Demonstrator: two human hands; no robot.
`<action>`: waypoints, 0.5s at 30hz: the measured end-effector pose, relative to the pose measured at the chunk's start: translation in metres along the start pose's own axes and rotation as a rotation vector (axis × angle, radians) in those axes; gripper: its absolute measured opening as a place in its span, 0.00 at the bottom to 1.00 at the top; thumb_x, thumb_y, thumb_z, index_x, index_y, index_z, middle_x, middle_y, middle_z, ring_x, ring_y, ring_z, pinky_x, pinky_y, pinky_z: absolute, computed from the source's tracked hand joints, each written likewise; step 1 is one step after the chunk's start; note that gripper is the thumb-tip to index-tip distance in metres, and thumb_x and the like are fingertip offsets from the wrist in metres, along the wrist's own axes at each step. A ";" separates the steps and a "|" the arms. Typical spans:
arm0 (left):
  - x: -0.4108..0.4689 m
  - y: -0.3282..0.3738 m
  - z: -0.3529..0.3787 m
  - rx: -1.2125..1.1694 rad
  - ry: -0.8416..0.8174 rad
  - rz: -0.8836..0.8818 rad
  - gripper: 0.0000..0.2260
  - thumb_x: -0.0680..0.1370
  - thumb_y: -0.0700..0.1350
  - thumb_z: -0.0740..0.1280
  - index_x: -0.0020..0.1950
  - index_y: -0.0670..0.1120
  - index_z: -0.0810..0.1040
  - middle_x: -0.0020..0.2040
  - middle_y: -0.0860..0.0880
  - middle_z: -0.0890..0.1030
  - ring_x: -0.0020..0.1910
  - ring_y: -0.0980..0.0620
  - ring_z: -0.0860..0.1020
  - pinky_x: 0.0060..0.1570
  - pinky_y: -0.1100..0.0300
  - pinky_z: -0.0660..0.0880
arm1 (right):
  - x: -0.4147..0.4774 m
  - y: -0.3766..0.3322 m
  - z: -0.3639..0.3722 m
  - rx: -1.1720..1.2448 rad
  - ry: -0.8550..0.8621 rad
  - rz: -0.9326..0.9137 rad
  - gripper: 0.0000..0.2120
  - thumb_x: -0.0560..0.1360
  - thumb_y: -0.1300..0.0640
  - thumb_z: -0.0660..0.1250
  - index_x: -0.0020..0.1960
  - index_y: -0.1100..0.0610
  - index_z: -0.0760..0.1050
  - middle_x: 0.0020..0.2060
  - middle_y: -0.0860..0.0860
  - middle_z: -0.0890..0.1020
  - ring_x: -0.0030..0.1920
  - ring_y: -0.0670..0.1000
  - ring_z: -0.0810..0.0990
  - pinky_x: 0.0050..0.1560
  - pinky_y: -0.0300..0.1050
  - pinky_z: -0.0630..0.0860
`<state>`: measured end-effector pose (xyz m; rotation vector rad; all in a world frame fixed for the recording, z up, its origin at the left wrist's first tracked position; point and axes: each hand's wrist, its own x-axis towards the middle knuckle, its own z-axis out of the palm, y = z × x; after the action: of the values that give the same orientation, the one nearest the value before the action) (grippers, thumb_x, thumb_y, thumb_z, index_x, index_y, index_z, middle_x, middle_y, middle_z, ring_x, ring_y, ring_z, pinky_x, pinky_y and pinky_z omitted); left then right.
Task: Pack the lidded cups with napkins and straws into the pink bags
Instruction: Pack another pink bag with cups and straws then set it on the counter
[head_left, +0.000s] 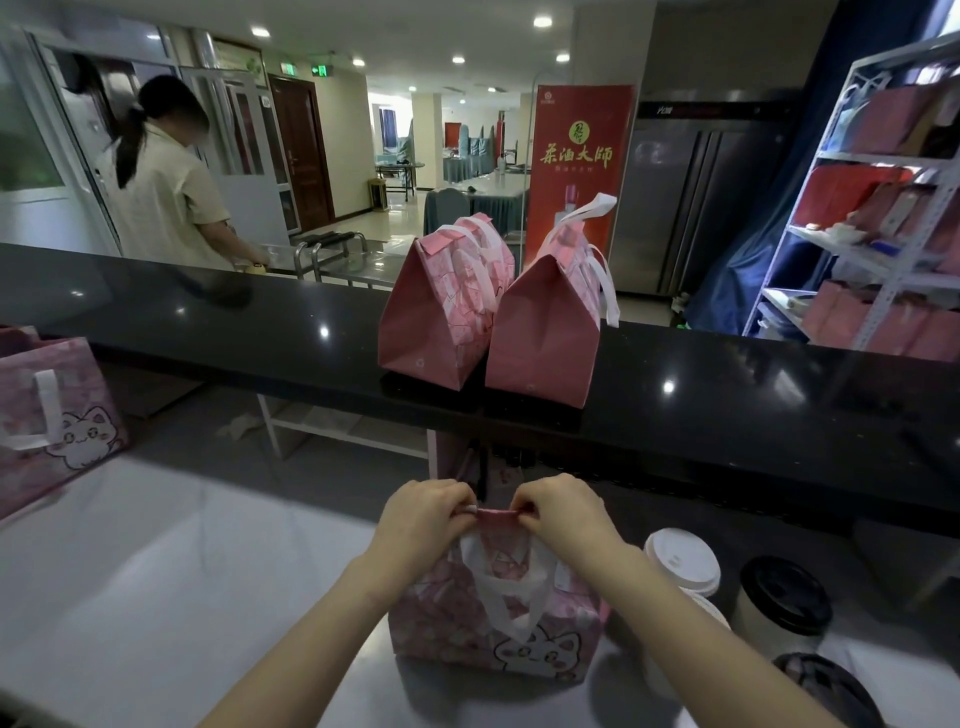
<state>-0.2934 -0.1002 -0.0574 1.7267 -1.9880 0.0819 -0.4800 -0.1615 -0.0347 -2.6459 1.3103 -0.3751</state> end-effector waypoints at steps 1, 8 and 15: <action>0.000 0.000 0.001 0.002 0.005 -0.001 0.07 0.77 0.50 0.67 0.50 0.48 0.80 0.47 0.54 0.82 0.47 0.52 0.79 0.44 0.62 0.66 | 0.000 -0.001 0.002 -0.002 0.010 -0.011 0.09 0.76 0.56 0.64 0.53 0.50 0.81 0.48 0.48 0.84 0.51 0.50 0.80 0.47 0.43 0.75; -0.012 -0.004 -0.004 -0.009 0.043 0.013 0.05 0.75 0.50 0.69 0.45 0.49 0.80 0.39 0.55 0.80 0.40 0.53 0.77 0.38 0.62 0.68 | 0.004 -0.009 -0.002 0.016 -0.095 -0.085 0.10 0.77 0.56 0.64 0.55 0.51 0.81 0.49 0.49 0.83 0.52 0.51 0.79 0.52 0.48 0.77; -0.017 0.010 0.001 -0.010 0.087 0.020 0.04 0.74 0.47 0.71 0.42 0.48 0.83 0.39 0.52 0.83 0.40 0.50 0.79 0.38 0.58 0.71 | 0.002 -0.020 0.011 -0.009 -0.041 -0.159 0.11 0.78 0.51 0.63 0.53 0.52 0.82 0.47 0.51 0.84 0.49 0.52 0.80 0.50 0.49 0.76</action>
<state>-0.3017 -0.0835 -0.0624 1.6685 -1.9402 0.1513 -0.4600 -0.1505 -0.0400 -2.7585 1.0955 -0.3348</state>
